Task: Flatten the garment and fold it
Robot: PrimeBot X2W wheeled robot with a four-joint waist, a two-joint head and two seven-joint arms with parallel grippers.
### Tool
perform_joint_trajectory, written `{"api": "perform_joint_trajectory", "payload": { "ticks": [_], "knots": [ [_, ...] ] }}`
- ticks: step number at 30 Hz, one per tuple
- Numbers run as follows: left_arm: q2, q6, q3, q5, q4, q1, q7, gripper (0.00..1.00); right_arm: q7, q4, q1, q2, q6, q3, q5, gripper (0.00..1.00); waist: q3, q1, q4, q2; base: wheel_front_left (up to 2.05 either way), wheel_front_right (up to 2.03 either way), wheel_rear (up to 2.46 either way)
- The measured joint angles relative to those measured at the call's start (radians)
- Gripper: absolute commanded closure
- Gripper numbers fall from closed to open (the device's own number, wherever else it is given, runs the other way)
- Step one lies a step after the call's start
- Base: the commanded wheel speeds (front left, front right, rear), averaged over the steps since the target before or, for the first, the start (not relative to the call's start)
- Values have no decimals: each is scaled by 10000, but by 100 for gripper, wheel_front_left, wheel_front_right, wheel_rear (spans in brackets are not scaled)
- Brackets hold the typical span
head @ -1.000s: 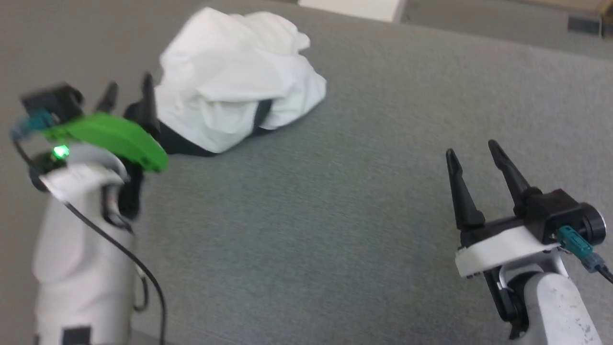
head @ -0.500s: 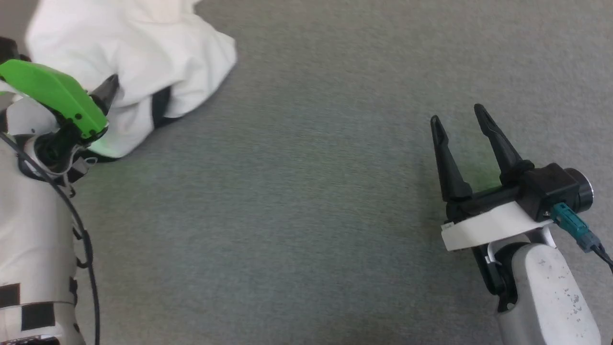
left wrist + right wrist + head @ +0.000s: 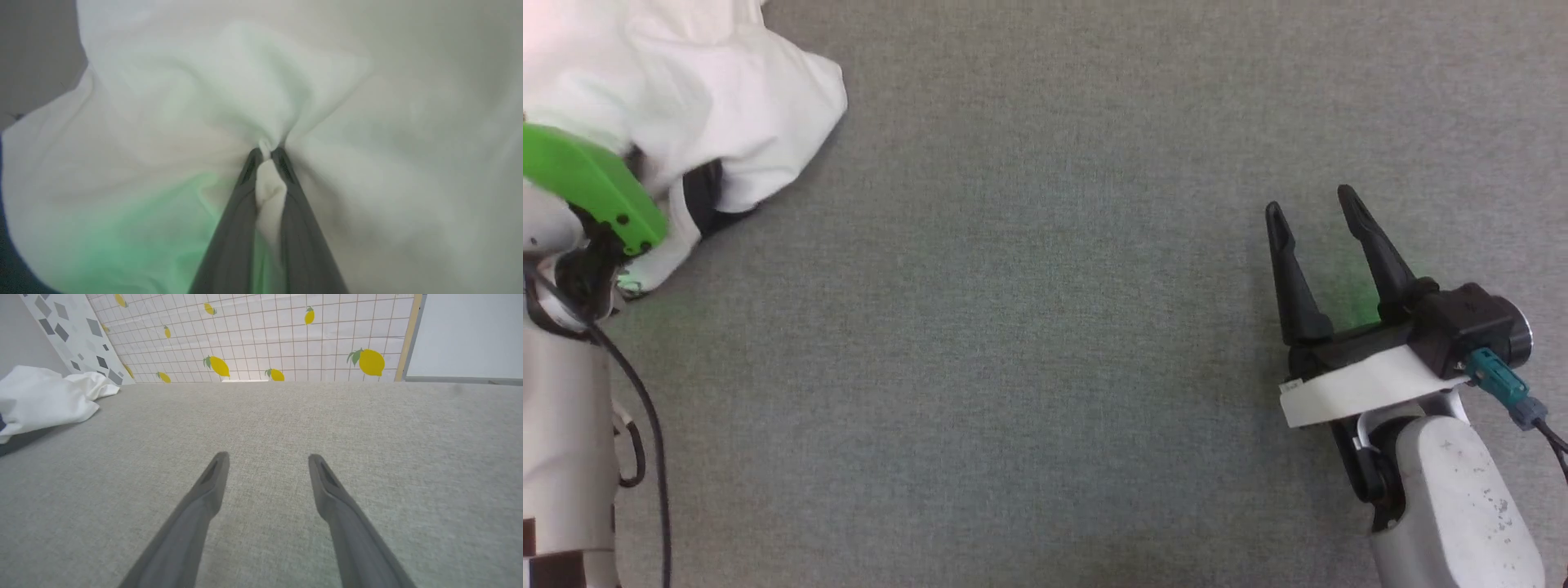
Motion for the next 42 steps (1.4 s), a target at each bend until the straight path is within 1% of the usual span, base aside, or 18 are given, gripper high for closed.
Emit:
{"api": "perform_joint_trajectory", "payload": {
  "ticks": [3,6,9,10,13,15,17,21,25,28,30,34,36,39,42],
  "knots": [
    [75,13,-29,867,-150,46,-2464,100,-69,188,30,-2,0,-52,52,0,-373,0,4,0,0,0,0],
    [169,10,-184,1488,-242,-68,-4247,100,-146,360,220,0,0,-111,165,0,-859,-1,31,0,0,0,0],
    [159,-15,-464,1927,-382,-297,-5509,100,-173,468,563,-2,0,-234,305,0,-1464,-1,87,0,0,0,0],
    [153,-19,-556,2033,-443,-377,-5766,100,-178,491,662,-2,0,-261,322,0,-1644,-2,99,0,0,0,0],
    [48,-213,-934,2199,-673,-764,-6508,100,-196,566,1012,-2,0,-360,378,0,-2325,-2,113,0,0,0,0],
    [-161,-309,-1198,2307,-832,-1005,-6796,100,-192,575,1221,0,0,-435,397,0,-2734,-3,95,0,0,0,0],
    [-470,-439,-1511,2418,-991,-1244,-6934,100,-159,562,1419,0,0,-499,418,0,-3131,-2,54,0,0,0,0],
    [-1281,-694,-2320,2456,-1177,-1718,-6945,100,-98,485,1721,-2,0,-616,466,0,-3883,-3,-109,0,0,0,0],
    [-2234,-903,-3051,2435,-1177,-2157,-6922,100,19,349,1933,-2,0,-631,466,0,-4442,-3,-423,0,0,0,0],
    [-2909,-1001,-3402,2199,-1068,-2394,-6972,100,127,295,2053,-2,0,-571,468,0,-4683,-3,-778,0,0,0,0],
    [-3200,-1076,-3626,1774,-980,-2432,-7022,100,188,249,2112,-6,0,-485,468,0,-4801,-3,-1069,1,0,0,0],
    [-3363,-1162,-4314,1035,-767,-2382,-7003,100,249,169,2193,-6,0,-433,477,0,-4944,-3,-1612,0,0,0,0],
    [-3384,-1198,-4849,646,-539,-2207,-6729,100,303,123,2205,-6,0,-376,477,0,-5003,-3,-1908,1,0,0,0],
    [-3402,-1179,-5812,-71,33,-1411,-5902,100,345,73,2236,-6,0,-378,477,0,-5057,-3,-2331,1,0,0,0],
    [-3423,-1070,-6635,-431,892,-427,-4851,100,347,4,2273,-12,0,-397,481,0,-5061,-3,-2690,1,0,0,0]
  ]
}}
